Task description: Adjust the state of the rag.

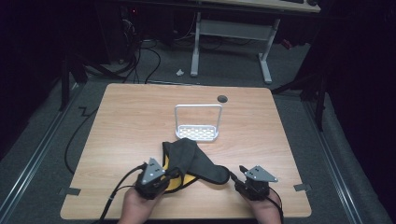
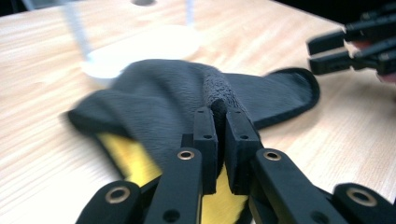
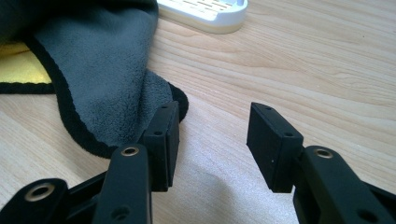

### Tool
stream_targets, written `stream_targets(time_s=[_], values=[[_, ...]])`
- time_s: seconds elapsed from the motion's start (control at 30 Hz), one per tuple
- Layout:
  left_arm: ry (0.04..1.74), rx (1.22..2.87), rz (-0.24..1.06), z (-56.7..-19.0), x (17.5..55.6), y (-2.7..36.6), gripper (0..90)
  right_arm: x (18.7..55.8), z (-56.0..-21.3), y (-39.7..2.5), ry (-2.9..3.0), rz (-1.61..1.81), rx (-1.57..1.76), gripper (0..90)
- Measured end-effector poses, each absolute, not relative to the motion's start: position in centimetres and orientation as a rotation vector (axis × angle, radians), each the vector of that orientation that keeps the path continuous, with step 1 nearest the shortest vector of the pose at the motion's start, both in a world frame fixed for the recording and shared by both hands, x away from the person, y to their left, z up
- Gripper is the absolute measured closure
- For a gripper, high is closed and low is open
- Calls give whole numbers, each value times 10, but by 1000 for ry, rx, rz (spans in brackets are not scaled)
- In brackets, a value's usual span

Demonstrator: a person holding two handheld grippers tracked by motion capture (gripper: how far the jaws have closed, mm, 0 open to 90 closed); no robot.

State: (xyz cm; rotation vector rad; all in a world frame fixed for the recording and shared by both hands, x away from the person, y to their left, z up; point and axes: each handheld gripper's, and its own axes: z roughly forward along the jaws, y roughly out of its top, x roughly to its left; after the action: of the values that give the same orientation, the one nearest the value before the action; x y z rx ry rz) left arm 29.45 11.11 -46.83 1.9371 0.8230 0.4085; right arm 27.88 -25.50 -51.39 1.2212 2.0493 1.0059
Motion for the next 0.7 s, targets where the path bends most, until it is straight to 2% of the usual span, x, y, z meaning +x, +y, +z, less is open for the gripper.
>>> stream_targets(time_s=[0.17, 0.3, 0.5, 0.7], values=[[954, 1875, 400, -478, 303, 161, 835, 279, -515, -254, 2053, 1005, 1220, 544], [1038, 1877, 406, -497, 312, 184, 831, 279, -516, -252, 2057, 1000, 1217, 544], [1159, 1885, 388, -518, 328, 202, 814, 277, -512, -246, 2044, 1010, 1186, 540], [1178, 1883, 394, -519, 327, 207, 799, 276, -509, -241, 2046, 1023, 1158, 536]])
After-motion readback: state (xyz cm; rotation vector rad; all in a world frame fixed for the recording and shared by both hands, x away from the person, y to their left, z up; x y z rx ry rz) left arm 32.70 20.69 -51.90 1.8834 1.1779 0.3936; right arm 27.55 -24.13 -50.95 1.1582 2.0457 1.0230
